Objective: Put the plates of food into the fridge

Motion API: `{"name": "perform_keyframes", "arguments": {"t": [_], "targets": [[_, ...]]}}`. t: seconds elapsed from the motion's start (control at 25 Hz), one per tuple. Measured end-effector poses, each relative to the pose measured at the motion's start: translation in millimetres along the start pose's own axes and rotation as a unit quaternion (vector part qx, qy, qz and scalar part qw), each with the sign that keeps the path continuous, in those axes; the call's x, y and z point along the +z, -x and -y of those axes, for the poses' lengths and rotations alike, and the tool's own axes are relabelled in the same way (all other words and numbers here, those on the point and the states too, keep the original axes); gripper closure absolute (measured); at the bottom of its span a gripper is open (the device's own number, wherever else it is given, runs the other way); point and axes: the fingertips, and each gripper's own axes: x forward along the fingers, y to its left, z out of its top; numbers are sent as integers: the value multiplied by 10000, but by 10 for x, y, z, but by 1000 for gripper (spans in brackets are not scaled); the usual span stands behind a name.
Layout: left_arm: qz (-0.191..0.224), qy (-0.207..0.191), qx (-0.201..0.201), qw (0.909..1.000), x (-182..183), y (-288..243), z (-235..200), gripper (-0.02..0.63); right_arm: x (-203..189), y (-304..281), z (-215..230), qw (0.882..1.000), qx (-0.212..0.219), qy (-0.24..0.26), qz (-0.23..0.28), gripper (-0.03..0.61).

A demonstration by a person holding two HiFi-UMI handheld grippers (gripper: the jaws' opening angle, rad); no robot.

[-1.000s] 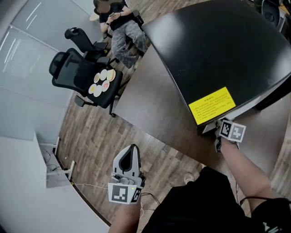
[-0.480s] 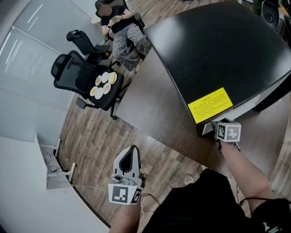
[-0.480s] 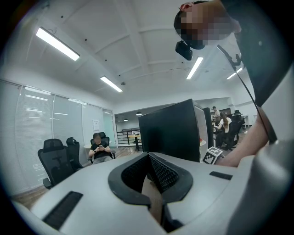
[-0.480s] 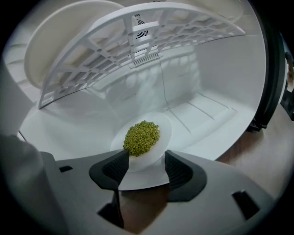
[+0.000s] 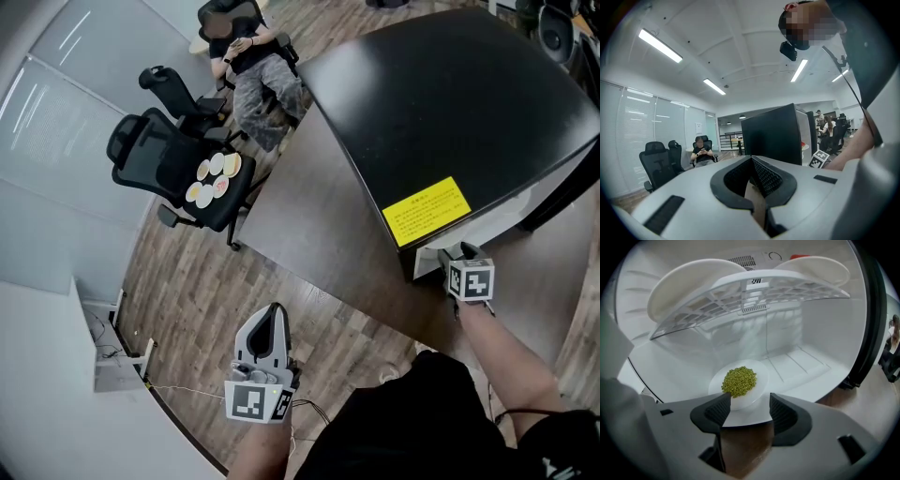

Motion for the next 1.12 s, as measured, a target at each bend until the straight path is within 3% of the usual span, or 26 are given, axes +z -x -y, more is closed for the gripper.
{"name": "perform_keyframes", "arguments": {"t": [0.16,0.4,0.72,1.12], "targets": [[88,20,-73,9999,53,17,37,609,92,137,-161,9983,452,155,324,338],[199,85,-216,9995,100,-1,178,609,175,468,-315,9858,1190,511,1070,339],[531,192,-619,9965,215,-73,534,609,352,1137,-92,9717,901,1073,1903,339],[808,317,-950,9917,439,-40,820,609,486,1884,-119,9648,787,1258,2171,341]]}}
